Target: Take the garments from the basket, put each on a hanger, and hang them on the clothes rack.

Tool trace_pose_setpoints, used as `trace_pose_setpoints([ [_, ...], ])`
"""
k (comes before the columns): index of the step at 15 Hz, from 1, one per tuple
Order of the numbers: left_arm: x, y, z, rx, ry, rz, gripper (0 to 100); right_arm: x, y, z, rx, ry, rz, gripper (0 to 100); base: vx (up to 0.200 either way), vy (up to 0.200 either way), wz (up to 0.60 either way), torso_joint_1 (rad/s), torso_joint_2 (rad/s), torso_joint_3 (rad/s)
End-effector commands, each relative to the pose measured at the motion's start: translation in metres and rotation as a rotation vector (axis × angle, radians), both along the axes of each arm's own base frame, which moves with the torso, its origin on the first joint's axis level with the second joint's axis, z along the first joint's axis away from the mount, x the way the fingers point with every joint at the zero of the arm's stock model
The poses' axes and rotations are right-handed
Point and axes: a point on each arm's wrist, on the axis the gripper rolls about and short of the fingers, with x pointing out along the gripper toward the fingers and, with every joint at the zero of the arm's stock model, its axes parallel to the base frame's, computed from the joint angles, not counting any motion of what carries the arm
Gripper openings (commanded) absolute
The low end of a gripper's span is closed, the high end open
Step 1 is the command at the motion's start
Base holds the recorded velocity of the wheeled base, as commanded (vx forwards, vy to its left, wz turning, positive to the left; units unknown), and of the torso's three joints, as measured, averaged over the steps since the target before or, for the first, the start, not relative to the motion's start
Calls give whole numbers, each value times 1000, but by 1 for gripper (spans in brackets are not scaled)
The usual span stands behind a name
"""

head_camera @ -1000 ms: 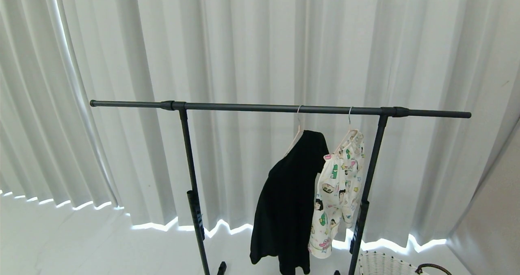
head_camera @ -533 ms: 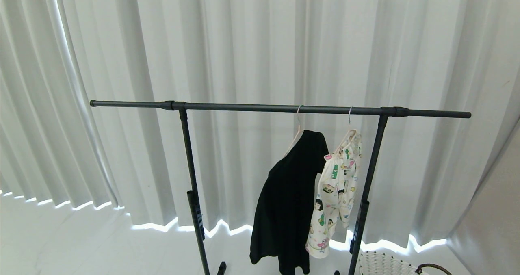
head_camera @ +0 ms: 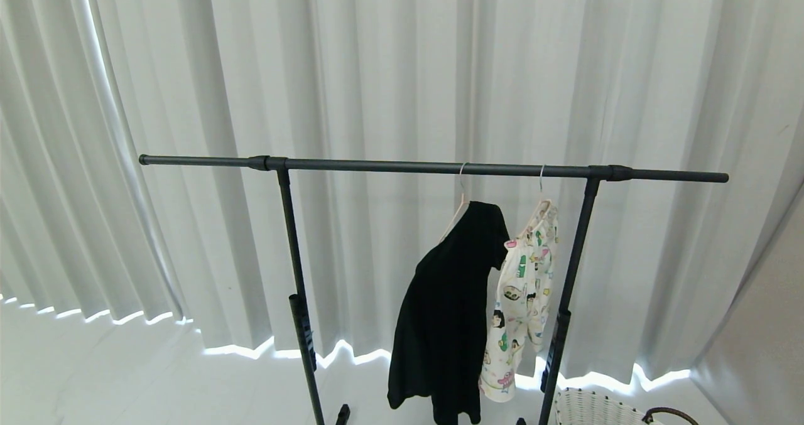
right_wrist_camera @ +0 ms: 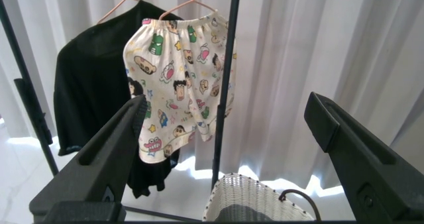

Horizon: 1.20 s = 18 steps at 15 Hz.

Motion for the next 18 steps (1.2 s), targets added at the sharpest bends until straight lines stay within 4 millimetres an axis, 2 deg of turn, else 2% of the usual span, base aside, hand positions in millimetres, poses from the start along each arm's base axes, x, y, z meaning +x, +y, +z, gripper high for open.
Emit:
trace_pose_setpoints([
  [1,0,0,0,-1,0,0,100,0,0,0,0,-1,-1,100,0,0,0,0,0,0],
  [18,0,0,0,-1,0,0,100,0,0,0,0,-1,1,100,0,0,0,0,0,0],
])
